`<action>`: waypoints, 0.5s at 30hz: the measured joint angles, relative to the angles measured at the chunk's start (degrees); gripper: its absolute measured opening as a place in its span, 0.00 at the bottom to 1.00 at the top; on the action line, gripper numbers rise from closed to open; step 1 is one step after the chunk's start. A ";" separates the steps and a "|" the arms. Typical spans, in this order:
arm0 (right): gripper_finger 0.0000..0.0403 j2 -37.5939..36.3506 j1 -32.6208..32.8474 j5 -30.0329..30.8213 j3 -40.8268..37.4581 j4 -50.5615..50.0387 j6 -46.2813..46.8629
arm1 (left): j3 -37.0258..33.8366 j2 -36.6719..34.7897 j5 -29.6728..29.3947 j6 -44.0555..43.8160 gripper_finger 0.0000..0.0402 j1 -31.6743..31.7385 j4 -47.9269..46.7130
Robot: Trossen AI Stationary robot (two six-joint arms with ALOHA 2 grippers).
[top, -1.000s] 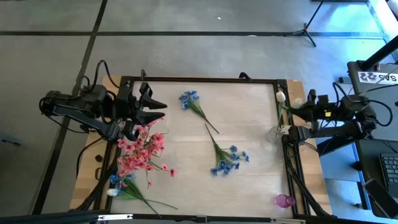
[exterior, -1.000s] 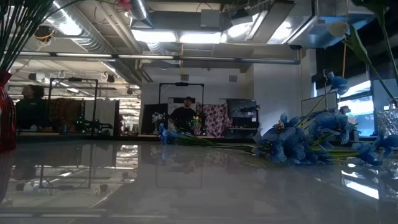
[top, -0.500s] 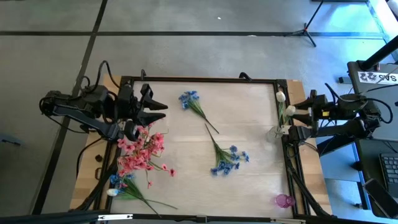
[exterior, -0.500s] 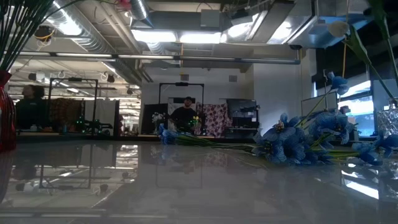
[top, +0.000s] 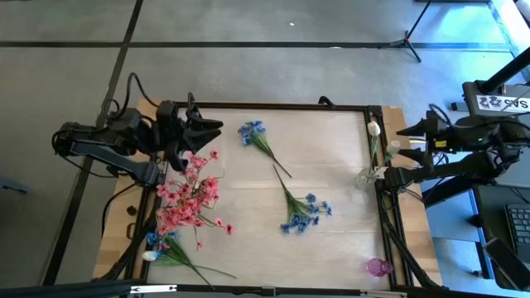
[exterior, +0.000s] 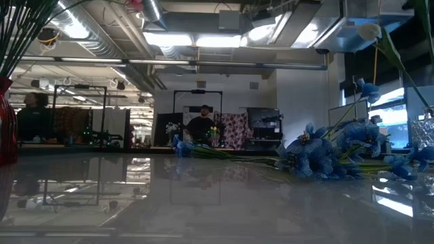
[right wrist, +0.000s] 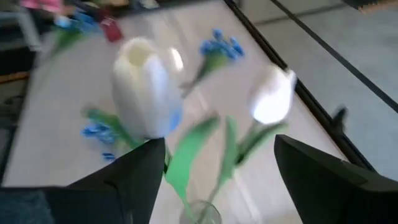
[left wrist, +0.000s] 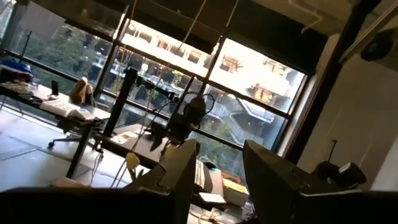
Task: Sort flowers into vase by color
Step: Put the top white tulip into the transparent vase, then adjust the red vase on the table
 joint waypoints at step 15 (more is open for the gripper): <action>0.75 2.93 0.00 3.62 5.13 -3.80 1.90 | 0.04 2.98 0.83 -0.35 0.32 -0.17 7.91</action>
